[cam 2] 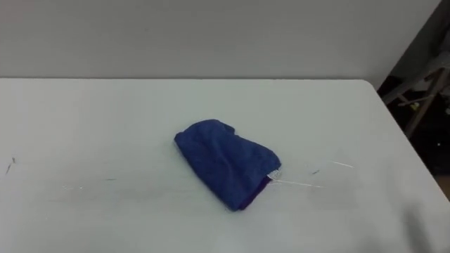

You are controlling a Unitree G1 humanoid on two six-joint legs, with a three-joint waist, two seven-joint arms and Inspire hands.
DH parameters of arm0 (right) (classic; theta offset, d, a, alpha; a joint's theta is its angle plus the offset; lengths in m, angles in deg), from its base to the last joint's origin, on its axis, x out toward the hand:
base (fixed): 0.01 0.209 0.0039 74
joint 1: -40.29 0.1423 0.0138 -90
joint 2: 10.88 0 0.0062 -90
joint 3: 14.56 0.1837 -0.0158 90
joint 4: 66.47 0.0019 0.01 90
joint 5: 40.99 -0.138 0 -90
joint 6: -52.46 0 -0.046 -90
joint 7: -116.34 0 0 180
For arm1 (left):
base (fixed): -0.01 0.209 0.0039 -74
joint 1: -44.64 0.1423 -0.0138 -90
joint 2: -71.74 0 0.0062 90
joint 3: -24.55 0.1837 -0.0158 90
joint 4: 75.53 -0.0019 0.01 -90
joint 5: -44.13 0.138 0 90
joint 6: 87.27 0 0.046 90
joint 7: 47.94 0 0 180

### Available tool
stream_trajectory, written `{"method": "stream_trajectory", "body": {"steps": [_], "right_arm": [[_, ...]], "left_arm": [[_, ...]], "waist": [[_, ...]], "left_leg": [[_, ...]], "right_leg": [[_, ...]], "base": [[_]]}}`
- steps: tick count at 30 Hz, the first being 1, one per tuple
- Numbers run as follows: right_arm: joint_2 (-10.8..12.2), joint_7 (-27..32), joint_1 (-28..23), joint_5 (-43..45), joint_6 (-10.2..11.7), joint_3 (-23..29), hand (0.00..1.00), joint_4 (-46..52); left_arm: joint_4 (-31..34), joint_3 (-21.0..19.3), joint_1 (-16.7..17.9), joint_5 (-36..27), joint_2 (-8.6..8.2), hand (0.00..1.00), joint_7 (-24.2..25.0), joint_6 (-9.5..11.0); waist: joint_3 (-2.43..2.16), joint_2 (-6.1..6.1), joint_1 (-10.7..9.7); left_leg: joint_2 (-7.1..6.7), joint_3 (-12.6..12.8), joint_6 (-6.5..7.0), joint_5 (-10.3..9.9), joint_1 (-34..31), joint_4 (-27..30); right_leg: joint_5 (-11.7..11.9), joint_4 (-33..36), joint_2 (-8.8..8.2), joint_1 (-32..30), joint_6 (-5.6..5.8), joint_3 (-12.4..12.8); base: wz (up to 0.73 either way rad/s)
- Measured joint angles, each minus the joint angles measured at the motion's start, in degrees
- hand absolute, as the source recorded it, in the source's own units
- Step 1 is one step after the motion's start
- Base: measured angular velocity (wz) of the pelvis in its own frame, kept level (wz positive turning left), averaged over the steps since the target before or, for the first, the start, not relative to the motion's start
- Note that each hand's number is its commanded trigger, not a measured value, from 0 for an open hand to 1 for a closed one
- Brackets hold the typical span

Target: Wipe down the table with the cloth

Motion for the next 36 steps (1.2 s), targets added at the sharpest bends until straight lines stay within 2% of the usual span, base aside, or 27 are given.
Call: {"method": "stream_trajectory", "body": {"steps": [2,9,12,15,19,21,23,26,29,31,34,36], "right_arm": [[-0.79,0.05,-0.5,-4.37,-0.05,0.04,0.0,-3.47],[-0.32,-2.05,-3.82,-17.26,-0.1,0.38,0.0,-12.34],[1.02,-6.21,-5.19,-19.77,-1.22,-0.4,0.0,-17.11],[2.53,-11.11,-5.41,-19.57,-2.96,-4.5,0.0,-23.62],[4.1,-18.23,-5.61,-10.82,-7.19,-10.52,0.0,-27.06],[4.16,-20.05,-5.57,-5.62,-7.72,-13.8,0.0,-27.06],[4.21,-22.36,-4.65,1.36,-8.88,-19.35,0.0,-27.02],[4.54,-25.2,-1.7,10.13,-8.8,-24.9,0.0,-26.97],[5.42,-27.44,0.33,16.69,-8.98,-29.7,0.0,-26.58],[6.36,-28.89,0.39,17.86,-9.2,-30.57,0.0,-26.67],[7.05,-32.52,-0.64,23.37,-11.03,-32.86,0.0,-26.6],[7.41,-34.41,-0.66,24.94,-11.44,-34.15,0.0,-26.47]], "left_arm": [[0.41,0.0,-0.01,-0.6,0.06,0.0,-0.36,-0.01],[0.3,-0.11,0.29,-1.38,-0.13,0.0,-0.36,0.02],[-0.17,-0.15,0.23,-1.56,-0.15,0.0,-0.39,-0.05],[-2.73,0.1,-0.6,-1.58,-0.51,0.0,-0.45,-0.08],[-6.47,0.17,-1.39,-0.96,-1.18,0.0,-0.83,-0.28],[-6.75,0.49,-1.66,-1.0,-1.73,0.0,-1.61,-0.67],[-8.12,2.86,-2.57,-0.91,-1.84,0.0,-2.72,-0.81],[-10.8,4.35,-4.81,-0.16,-2.57,0.0,-4.01,-0.75],[-11.81,6.9,-5.69,-0.26,-2.83,0.0,-4.76,-0.75],[-12.07,7.73,-5.68,-0.23,-3.11,0.0,-5.0,-0.77],[-12.15,8.83,-5.53,0.19,-3.48,0.0,-5.01,-0.84],[-12.19,10.31,-5.63,0.27,-3.49,0.0,-5.0,-0.95]], "waist": [[0.0,-0.04,-0.78],[-0.12,0.0,-1.0],[-0.47,-0.08,-1.03],[-0.84,0.29,-0.94],[-0.74,1.13,-0.73],[-0.72,1.66,-0.36],[-0.58,2.42,1.23],[-0.34,3.24,3.16],[-0.36,3.61,4.16],[-0.28,3.68,4.6],[0.07,3.73,5.48],[0.08,3.82,5.64]], "left_leg": [[-0.01,0.0,0.0,0.0,0.0,-0.08],[0.02,0.1,-0.01,-0.07,-0.12,-0.08],[0.04,0.13,0.0,-0.07,-0.11,0.0],[0.06,0.14,0.04,-0.3,-0.08,0.42],[0.04,0.15,0.07,-0.4,0.18,0.46],[0.03,0.15,0.13,-0.51,0.44,0.53],[0.05,0.1,0.19,-0.88,0.85,0.71],[0.0,-0.85,0.28,-0.92,0.81,0.78],[-0.02,-1.73,0.31,-0.92,0.81,1.0],[-0.02,-2.16,0.32,-0.91,0.79,1.24],[-0.04,-2.2,0.32,-0.91,0.85,1.29],[-0.05,-2.2,0.33,-0.96,0.8,0.8]], "right_leg": [[-0.01,0.06,0.0,0.0,0.01,0.05],[0.0,-0.2,0.16,-0.13,0.0,0.56],[0.0,-0.19,0.15,-0.03,0.0,0.6],[0.01,-0.14,0.11,0.17,0.0,0.61],[0.11,-0.12,0.13,0.37,-0.03,0.76],[0.24,-0.28,0.14,0.74,0.0,0.78],[0.29,-0.38,0.17,1.42,0.07,0.81],[0.88,-1.28,0.33,1.9,0.07,0.73],[0.88,-1.26,0.27,2.27,0.07,-0.02],[0.86,-1.3,0.17,2.59,0.08,-0.71],[0.85,-1.48,0.15,2.78,0.1,-0.79],[0.82,-1.47,0.17,2.69,0.13,-0.72]], "base": [[0.0],[0.0],[0.0],[0.0],[0.0],[0.0],[0.0],[0.01],[0.11],[0.12],[0.02],[0.0]]}}
